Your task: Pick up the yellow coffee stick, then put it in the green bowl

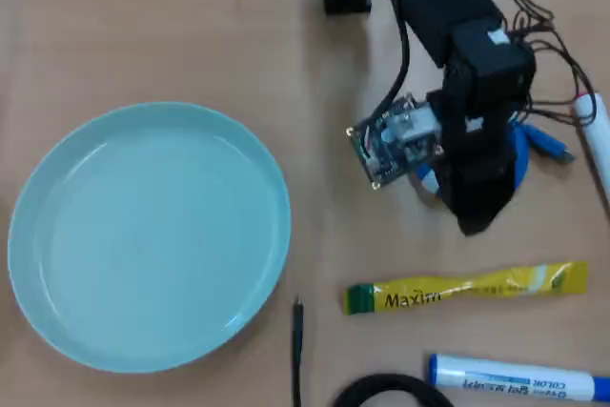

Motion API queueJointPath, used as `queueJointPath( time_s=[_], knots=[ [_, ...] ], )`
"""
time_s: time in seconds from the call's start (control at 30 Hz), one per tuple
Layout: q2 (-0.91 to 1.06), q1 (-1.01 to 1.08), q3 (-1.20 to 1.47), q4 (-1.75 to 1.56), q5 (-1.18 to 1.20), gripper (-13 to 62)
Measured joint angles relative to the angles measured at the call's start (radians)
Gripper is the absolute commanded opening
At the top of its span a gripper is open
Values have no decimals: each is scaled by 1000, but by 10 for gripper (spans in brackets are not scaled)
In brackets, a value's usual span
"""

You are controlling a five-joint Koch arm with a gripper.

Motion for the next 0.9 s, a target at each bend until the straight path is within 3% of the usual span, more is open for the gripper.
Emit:
queueJointPath(
  time_s=[0.2, 0.9],
  knots=[
    [-132, 2, -146, 0, 17, 335],
    [-230, 3, -147, -215, 18, 338]
  ],
)
